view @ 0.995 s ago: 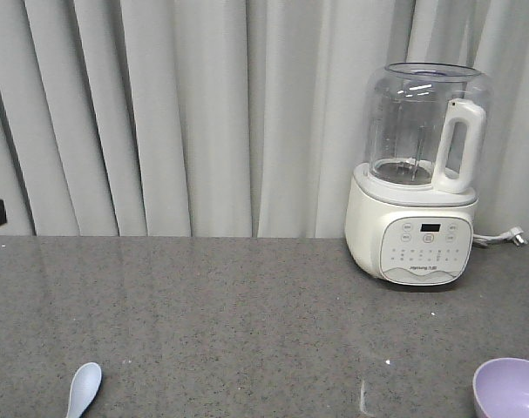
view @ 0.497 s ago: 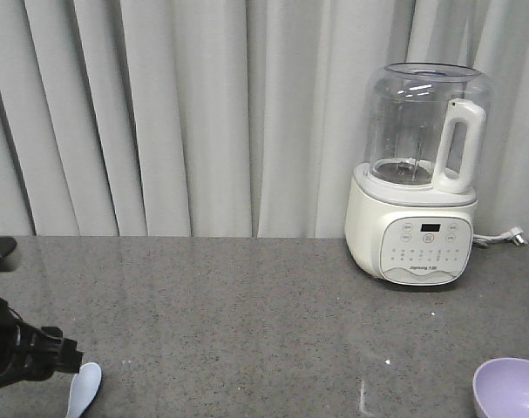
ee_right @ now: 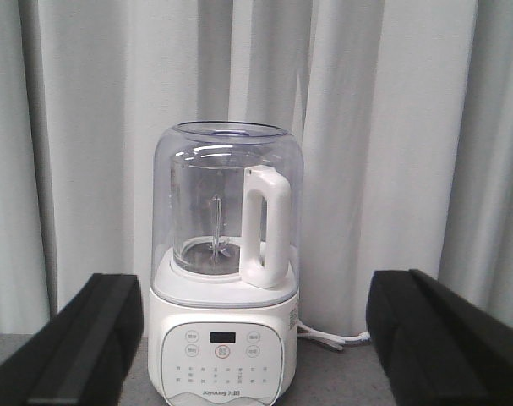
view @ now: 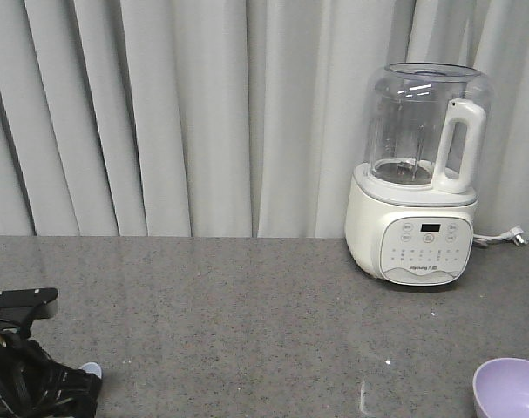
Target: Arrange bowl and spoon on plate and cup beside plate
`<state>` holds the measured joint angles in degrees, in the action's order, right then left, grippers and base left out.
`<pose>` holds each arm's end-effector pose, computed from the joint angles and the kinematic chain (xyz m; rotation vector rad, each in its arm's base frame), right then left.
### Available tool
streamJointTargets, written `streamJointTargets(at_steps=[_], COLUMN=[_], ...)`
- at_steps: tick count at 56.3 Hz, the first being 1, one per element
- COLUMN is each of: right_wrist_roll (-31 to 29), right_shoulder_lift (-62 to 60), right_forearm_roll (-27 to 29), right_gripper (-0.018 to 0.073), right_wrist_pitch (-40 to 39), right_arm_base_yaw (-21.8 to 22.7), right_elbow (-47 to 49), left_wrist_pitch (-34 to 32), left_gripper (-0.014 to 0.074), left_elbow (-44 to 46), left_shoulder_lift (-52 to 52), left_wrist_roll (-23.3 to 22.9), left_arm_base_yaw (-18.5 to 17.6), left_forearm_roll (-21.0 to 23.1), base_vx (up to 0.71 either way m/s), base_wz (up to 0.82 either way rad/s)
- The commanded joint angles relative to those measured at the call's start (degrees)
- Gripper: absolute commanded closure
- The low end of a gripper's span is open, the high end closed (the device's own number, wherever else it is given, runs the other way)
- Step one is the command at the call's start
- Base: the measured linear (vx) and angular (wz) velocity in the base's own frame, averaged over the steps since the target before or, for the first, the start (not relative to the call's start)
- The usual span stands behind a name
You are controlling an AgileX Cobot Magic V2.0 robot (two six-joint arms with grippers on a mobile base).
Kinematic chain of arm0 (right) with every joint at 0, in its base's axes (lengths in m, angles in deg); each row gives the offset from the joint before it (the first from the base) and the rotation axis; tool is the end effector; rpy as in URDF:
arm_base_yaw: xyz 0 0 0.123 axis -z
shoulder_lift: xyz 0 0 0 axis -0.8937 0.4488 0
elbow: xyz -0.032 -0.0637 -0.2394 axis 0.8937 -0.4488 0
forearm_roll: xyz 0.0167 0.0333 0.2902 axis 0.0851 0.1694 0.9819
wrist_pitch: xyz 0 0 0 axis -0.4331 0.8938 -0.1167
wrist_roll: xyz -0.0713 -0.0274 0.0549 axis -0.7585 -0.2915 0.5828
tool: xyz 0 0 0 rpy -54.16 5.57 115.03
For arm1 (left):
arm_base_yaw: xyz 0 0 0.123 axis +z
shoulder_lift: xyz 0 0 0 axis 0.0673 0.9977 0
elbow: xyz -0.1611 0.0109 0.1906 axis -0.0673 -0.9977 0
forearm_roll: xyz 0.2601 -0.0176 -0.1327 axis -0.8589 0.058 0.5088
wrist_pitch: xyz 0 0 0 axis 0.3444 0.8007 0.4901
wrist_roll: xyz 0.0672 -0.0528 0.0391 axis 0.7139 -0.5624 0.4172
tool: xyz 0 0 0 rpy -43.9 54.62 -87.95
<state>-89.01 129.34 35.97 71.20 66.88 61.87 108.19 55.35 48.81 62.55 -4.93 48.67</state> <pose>0.2358 -0.0151 0.4117 0.0192 1.5167 -0.0870 0.3407 -0.0686 0.1825 0.1030 2.7499 -0.3036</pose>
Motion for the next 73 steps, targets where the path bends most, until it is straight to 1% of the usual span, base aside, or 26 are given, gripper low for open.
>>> streamJointTargets(at_steps=[1,4,10,15,21,27,35,39,50,54,59,62,66,72,73], right_wrist_roll=[-0.4,-0.4,-0.4,-0.4,-0.4,-0.4,-0.4,-0.4,-0.4,-0.4,-0.4,-0.4,-0.4,-0.4,-0.4], right_shoulder_lift=[-0.1,0.0,0.1,0.1,0.1,0.1,0.1,0.1,0.1,0.1,0.1,0.1,0.1,0.0,0.0], right_forearm_roll=[-0.5,-0.5,-0.5,-0.5,-0.5,-0.5,-0.5,-0.5,-0.5,-0.5,-0.5,-0.5,-0.5,-0.5,-0.5], right_gripper=[-0.0024,-0.0024,-0.0024,-0.0024,-0.0024,-0.0024,-0.0024,-0.0024,-0.0024,-0.0024,-0.0024,-0.0024,-0.0024,-0.0024,-0.0024], right_wrist_pitch=[-4.5,-4.5,-4.5,-4.5,-4.5,-4.5,-4.5,-4.5,-4.5,-4.5,-4.5,-4.5,-4.5,-4.5,-4.5], right_arm_base_yaw=[0.2,0.2,0.2,0.2,0.2,0.2,0.2,0.2,0.2,0.2,0.2,0.2,0.2,0.1,0.1], right_elbow=[1.9,1.9,1.9,1.9,1.9,1.9,1.9,1.9,1.9,1.9,1.9,1.9,1.9,1.9,1.9], left_wrist_pitch=[-1.6,-1.6,-2.6,-3.7,-4.3,-3.5,-2.8,-2.3,-1.7,-1.3,-0.7,-0.3,0.3,1.0,1.1], left_gripper=[0.0011,0.0011,0.0011,0.0011,0.0011,0.002,0.0051,0.0066,0.0096,0.0119,0.0186,0.0258,0.0375,0.0591,0.0605], left_elbow=[1.9,1.9,1.9,1.9,2.0,2.0,2.0,2.0,2.0,2.0,2.0,2.0,2.0,2.0,2.0], left_shoulder_lift=[0.0,0.9,2.2,2.9,3.7,4.7,4.9,4.9,4.9,4.9,4.9,4.9,4.9,4.9,4.9], left_wrist_roll=[-2.4,-3.7,-4.5,-5.6,-5.8,-6.0,-10.7,-11.6,-11.8,-11.8,-11.8,-11.8,-11.4,-9.4,-9.2], left_arm_base_yaw=[-0.4,-0.9,-2.0,-3.0,-3.9,-4.6,-4.7,-4.7,-4.7,-4.7,-4.7,-4.7,-4.7,-4.7,-4.7], left_forearm_roll=[-1.4,-3.1,-4.9,-5.1,-5.1,-7.8,-13.2,-14.7,-14.9,-14.9,-14.9,-14.9,-14.9,-14.9,-14.9], base_vx=[0.0,0.0,0.0,0.0,0.0,0.0,0.0,0.0,0.0,0.0,0.0,0.0,0.0,0.0,0.0], base_wz=[0.0,0.0,0.0,0.0,0.0,0.0,0.0,0.0,0.0,0.0,0.0,0.0,0.0,0.0,0.0])
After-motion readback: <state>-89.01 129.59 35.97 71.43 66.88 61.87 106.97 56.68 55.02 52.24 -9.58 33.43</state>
